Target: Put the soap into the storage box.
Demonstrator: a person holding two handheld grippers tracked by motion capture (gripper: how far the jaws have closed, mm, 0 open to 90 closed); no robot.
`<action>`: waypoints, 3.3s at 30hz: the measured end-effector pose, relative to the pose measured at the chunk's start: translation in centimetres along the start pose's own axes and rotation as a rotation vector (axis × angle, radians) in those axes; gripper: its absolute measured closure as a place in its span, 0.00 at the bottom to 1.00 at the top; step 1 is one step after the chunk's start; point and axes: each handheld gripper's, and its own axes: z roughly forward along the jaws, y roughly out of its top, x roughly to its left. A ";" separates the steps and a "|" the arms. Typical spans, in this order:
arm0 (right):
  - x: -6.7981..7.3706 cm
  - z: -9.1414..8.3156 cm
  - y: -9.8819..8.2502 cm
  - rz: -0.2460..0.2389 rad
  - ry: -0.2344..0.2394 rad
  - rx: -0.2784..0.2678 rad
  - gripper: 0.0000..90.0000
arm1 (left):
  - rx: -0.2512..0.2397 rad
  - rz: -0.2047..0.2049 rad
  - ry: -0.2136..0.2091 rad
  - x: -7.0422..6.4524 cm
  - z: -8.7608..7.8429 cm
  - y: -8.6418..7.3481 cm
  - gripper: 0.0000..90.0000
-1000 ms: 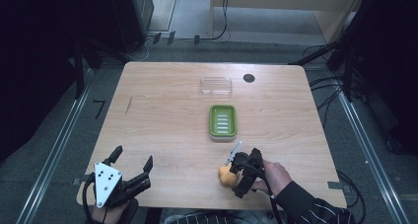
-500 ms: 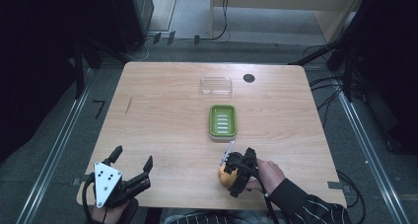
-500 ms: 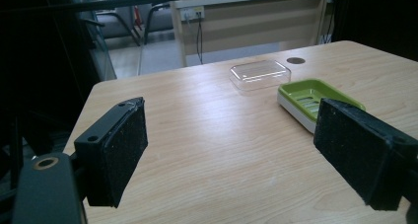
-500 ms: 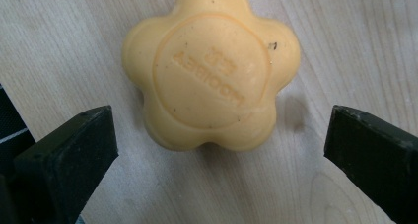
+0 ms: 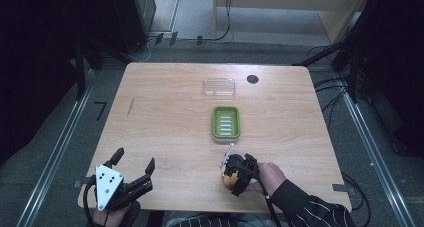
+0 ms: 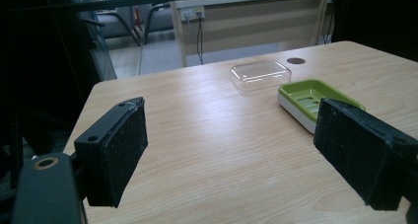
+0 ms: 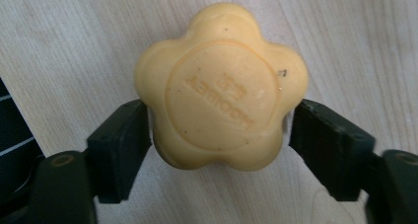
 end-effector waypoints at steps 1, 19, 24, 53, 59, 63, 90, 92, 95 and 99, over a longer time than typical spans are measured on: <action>0.0 0.0 0.0 0.002 -0.006 0.000 0.31 | 0.000 0.000 -0.001 0.0 0.0 0.0 0.15; 0.1 0.2 0.0 0.011 0.002 0.007 0.44 | -0.004 -0.001 0.000 0.0 0.0 0.0 0.15; 0.1 0.0 -0.1 0.015 -0.005 -0.009 0.44 | -0.003 0.000 0.000 0.0 0.0 0.0 0.15; -2.0 -1.9 -2.4 0.105 -0.058 -0.050 0.44 | -0.007 -0.006 0.003 0.0 -0.1 0.0 0.15; -2.1 -2.1 -2.6 0.112 -0.067 -0.052 0.44 | -0.006 -0.006 0.002 0.0 0.0 0.0 0.15; -2.2 -2.2 -2.7 0.114 -0.076 -0.055 0.44 | -0.006 -0.006 0.002 0.0 0.0 0.0 0.15; -4.2 -3.1 -2.3 0.161 -0.131 -0.082 0.44 | 0.002 -0.001 0.002 0.0 0.1 0.0 0.15; -4.4 -3.3 -2.2 0.163 -0.136 -0.096 0.44 | 0.002 -0.002 0.003 0.0 0.1 0.0 0.15; -4.4 -3.4 -2.1 0.169 -0.134 -0.101 0.44 | 0.002 -0.002 0.002 -0.1 0.1 0.0 0.15; -4.7 -3.4 -2.1 0.172 -0.136 -0.102 0.44 | 0.005 0.002 0.001 -0.1 0.1 0.0 0.15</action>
